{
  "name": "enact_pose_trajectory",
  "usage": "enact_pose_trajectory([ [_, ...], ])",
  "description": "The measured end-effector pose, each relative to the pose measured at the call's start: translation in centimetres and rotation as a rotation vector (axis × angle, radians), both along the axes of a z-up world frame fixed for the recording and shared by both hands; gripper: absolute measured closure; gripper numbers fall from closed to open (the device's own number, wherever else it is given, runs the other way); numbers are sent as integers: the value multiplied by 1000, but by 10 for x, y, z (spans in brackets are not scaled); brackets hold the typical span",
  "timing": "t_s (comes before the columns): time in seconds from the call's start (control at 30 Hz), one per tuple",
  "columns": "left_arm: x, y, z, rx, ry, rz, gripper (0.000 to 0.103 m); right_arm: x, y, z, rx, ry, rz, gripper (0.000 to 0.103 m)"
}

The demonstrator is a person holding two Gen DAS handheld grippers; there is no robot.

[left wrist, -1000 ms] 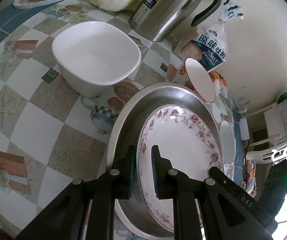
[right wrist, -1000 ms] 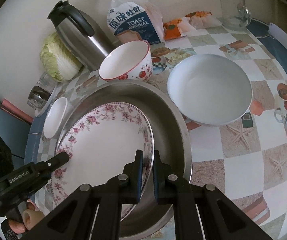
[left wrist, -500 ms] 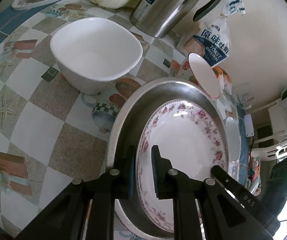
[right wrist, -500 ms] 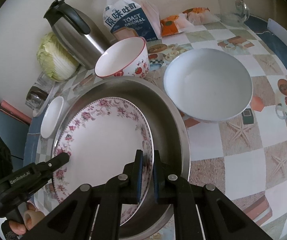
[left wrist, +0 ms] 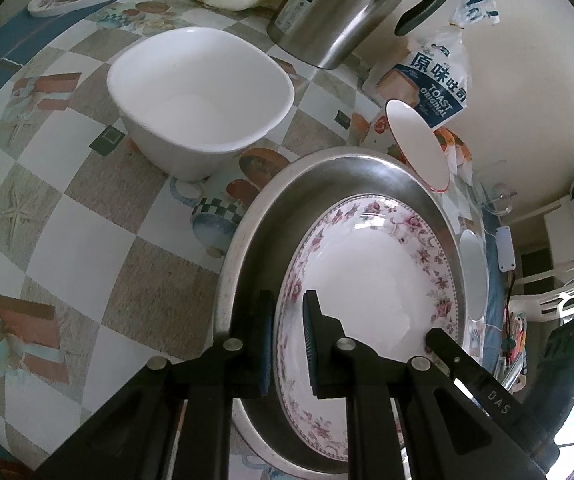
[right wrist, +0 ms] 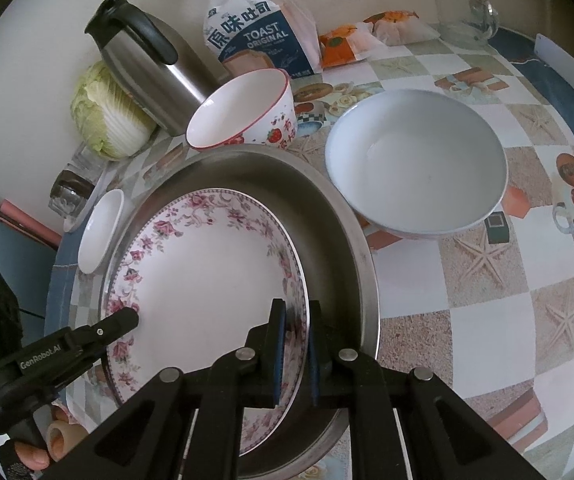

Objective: Organize plates and bowls
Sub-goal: 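Settle the floral plate flat inside the basin with both grippers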

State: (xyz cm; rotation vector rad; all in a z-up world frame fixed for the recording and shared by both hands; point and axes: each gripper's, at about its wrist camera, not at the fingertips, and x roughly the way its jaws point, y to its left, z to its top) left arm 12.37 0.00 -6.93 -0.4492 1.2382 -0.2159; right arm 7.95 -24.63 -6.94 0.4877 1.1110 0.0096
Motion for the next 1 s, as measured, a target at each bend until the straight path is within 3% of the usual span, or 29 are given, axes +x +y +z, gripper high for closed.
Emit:
enact_pose_trajectory([
  [0.37,-2,7,2,20,0,24,89,2,5,-2,-7,8,25,90],
  [0.63,-2,2,4,91,-30,0,89,5,8,-5,-16,14,35,89],
  [1.0,-1,-2,1,107,-28,-19,89,4,8,-3,-45,15,40,89],
])
